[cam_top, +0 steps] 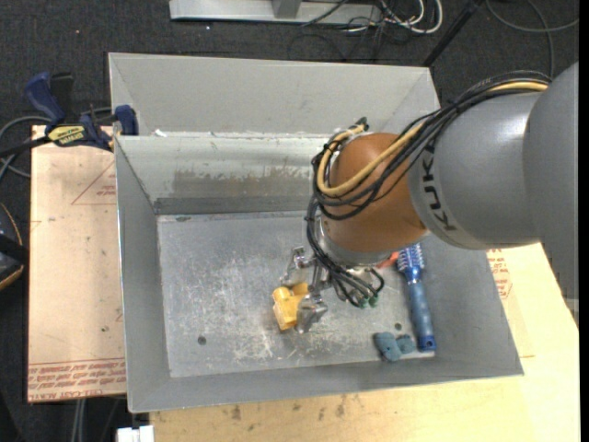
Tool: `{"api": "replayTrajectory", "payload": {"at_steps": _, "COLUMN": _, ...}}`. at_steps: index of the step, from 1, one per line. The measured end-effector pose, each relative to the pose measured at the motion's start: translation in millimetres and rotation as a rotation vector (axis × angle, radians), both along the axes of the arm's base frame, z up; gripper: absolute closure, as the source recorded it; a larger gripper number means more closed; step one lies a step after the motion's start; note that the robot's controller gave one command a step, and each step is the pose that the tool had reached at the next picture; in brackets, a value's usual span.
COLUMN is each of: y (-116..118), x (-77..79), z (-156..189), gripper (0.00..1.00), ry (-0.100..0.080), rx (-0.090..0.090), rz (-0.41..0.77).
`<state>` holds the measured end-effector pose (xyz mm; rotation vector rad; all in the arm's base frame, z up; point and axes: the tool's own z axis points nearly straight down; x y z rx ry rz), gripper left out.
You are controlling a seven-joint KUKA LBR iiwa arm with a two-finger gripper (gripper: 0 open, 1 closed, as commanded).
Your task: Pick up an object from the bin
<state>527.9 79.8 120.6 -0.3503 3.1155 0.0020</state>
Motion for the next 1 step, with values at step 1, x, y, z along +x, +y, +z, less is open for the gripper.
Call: {"api": "replayTrajectory", "payload": {"at_steps": 1, "y": 1.0, "x": 1.9, "z": 61.0, "gripper": 1.0, "ry": -0.002, "rx": 0.0, "rz": -0.001}}
